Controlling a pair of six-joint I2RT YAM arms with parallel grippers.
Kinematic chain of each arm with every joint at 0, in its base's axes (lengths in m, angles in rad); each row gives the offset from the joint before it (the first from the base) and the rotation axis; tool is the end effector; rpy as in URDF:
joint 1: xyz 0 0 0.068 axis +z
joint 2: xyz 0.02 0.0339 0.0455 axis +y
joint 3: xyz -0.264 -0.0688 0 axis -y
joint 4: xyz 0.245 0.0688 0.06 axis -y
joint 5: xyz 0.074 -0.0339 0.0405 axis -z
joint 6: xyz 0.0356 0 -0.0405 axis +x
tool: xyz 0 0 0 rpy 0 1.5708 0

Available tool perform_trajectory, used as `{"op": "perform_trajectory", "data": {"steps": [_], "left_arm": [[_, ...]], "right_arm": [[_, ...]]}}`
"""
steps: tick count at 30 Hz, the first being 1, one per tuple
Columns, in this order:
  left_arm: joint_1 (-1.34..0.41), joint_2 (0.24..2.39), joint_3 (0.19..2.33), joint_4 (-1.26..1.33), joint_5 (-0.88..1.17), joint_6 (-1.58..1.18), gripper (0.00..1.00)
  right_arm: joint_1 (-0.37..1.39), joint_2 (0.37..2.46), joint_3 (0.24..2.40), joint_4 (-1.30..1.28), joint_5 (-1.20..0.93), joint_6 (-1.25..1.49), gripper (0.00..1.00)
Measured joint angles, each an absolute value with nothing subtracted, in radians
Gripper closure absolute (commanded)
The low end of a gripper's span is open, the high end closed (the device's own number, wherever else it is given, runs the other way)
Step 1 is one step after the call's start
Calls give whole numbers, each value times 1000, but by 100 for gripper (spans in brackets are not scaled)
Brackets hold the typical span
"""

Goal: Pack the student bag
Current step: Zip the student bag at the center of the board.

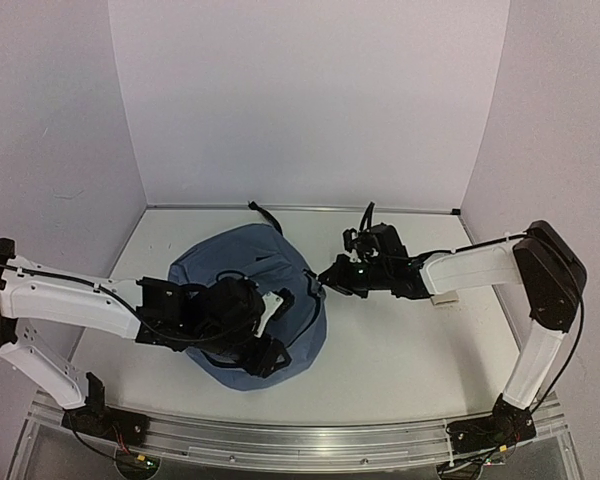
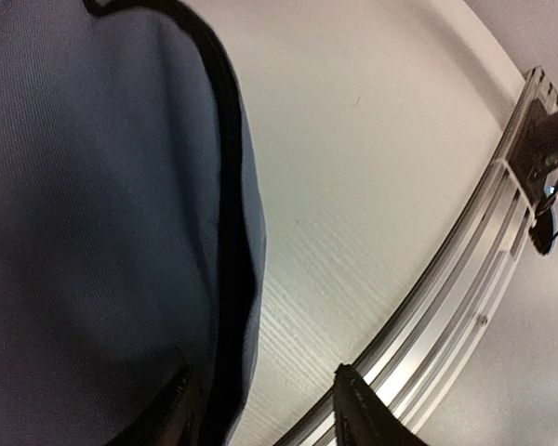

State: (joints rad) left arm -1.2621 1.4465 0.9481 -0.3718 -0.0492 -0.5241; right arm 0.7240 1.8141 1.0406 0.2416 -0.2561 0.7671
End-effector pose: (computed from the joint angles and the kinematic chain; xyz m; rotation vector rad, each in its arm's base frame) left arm 0.0934 -0.2870 0.2273 0.9086 2.4139 -0.6943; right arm 0.2894 0.2679 0.1865 -0.1198 2.3041 1.1102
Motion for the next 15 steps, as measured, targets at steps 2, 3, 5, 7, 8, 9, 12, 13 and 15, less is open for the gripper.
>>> {"op": "perform_trajectory", "data": {"steps": [2,3,5,7,8,9,12,13,15], "left_arm": [[-1257,1486,1036,-374,-78,-557,31],[-1250,1512,1085,-365,-92,-573,29],[-1231,1555,1162,-343,-111,-606,26],[-1209,1600,1227,-323,-131,-639,23],[-1201,1622,1251,-319,-139,-652,23],[-1193,1649,1274,-318,-150,-665,22],[-1182,1731,1325,-338,-176,-690,24],[-1183,1757,1335,-350,-184,-694,29],[-1184,1801,1347,-371,-197,-698,38]], "right_arm": [[722,1804,1023,252,-250,770,100],[722,1797,1012,256,-247,774,100],[723,1786,996,266,-242,778,100],[723,1777,984,274,-238,784,100],[723,1773,980,277,-236,786,100],[723,1769,979,277,-234,787,100],[723,1759,978,278,-233,790,100],[724,1755,977,280,-233,791,100],[725,1750,977,282,-233,791,100]]}}
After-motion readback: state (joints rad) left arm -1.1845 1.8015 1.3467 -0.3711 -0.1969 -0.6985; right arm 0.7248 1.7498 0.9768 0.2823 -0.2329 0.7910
